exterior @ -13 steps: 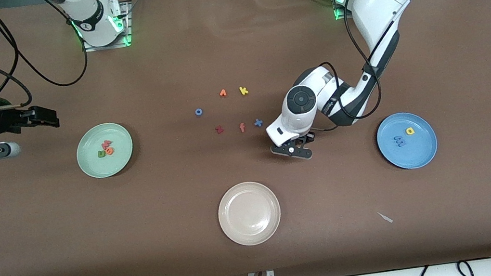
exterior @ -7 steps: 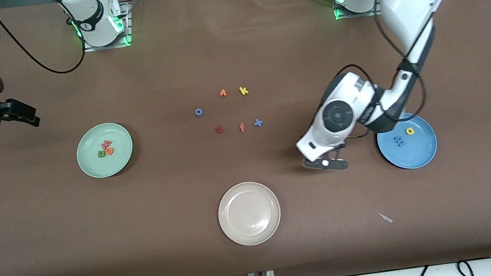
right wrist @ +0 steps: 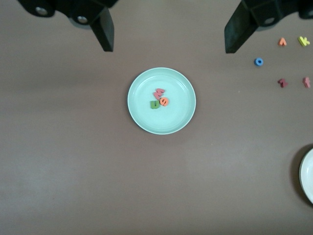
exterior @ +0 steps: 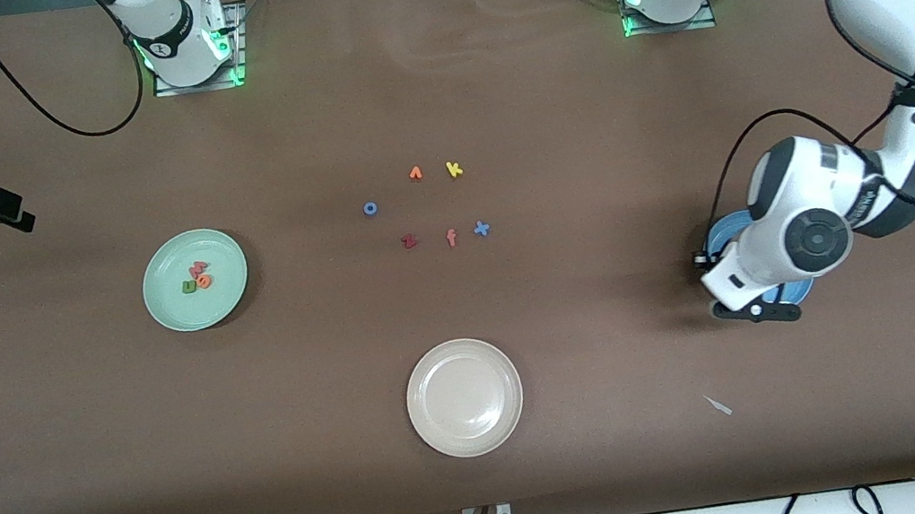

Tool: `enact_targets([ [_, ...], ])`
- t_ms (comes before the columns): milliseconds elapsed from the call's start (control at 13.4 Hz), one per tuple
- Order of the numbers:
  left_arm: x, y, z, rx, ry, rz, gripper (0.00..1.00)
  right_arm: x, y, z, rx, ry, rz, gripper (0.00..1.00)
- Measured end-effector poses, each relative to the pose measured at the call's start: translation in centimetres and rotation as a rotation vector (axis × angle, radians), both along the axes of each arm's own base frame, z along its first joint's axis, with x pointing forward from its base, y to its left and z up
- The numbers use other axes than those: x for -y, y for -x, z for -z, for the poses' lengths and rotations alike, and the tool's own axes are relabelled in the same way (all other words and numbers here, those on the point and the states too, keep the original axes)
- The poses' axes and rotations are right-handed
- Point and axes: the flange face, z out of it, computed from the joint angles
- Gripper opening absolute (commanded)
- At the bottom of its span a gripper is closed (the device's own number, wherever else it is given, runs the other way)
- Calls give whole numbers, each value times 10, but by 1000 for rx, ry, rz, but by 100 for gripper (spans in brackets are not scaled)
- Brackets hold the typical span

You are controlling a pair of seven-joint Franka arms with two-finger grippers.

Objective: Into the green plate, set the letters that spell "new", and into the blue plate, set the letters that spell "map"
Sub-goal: 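Carry the teal p to the blue plate while the right gripper returns to rest, then lower the teal p onto the blue plate and open the left gripper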

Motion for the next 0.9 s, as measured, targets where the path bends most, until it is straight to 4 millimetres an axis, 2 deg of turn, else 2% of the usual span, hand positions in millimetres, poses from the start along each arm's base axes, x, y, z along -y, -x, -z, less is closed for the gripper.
enact_targets([
  [75,-20,-1,0,-4,8,5,23,-2,0,0,-2,0,-18,100],
  [150,-35,-2,2,-9,12,1,99,-9,0,0,-2,6,-37,100],
  [224,-44,-1,5,-14,15,-3,100,-18,0,-1,-1,21,-56,100],
  [523,-55,-3,3,-9,17,-19,100,-39,3,-2,-6,49,-101,100],
  [897,-62,-8,-16,22,7,-32,100,-36,3,-2,-10,50,-96,100],
])
